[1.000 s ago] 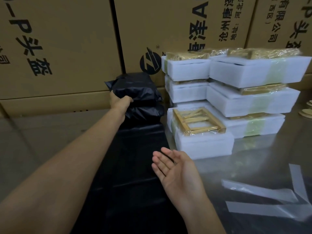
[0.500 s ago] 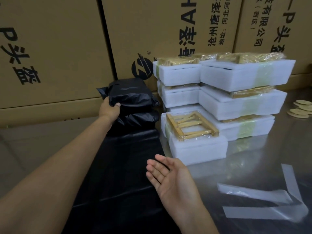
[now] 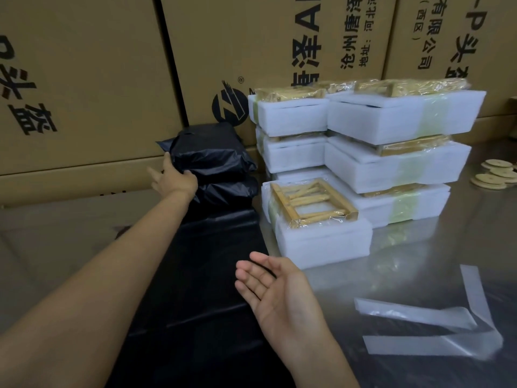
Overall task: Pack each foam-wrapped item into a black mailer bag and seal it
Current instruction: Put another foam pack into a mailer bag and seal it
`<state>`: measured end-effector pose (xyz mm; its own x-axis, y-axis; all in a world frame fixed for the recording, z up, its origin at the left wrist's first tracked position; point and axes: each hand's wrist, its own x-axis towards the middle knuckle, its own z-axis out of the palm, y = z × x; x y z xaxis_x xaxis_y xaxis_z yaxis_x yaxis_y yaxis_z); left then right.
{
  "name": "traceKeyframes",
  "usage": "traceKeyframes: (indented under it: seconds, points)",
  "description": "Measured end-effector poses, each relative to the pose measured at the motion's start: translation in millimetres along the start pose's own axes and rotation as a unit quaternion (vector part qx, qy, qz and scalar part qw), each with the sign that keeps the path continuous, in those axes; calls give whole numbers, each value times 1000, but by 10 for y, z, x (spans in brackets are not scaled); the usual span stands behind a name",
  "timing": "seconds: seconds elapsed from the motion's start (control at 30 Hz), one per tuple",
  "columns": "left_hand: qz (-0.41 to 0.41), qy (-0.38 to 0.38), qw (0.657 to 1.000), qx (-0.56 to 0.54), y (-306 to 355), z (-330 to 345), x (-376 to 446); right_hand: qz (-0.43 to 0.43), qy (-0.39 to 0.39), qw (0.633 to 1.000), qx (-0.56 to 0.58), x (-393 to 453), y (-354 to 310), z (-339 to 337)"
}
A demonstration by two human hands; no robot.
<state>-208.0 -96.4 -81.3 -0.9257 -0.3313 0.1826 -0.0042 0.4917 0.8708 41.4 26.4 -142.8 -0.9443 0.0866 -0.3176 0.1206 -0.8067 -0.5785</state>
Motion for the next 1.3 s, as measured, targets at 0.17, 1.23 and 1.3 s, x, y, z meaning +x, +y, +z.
traceKeyframes:
  seconds: [0.17, 1.23, 1.3]
  points:
    - [19, -9, 1000, 0, -69, -42, -504, 0, 1, 1000, 8, 6, 18, 0]
    - [-81, -181, 975, -102, 441, 324, -2475, -21, 73, 991, 113, -811, -197, -393]
    - [-101, -192, 969, -115, 447, 306, -2462, -19, 75, 991, 108, -806, -203, -393]
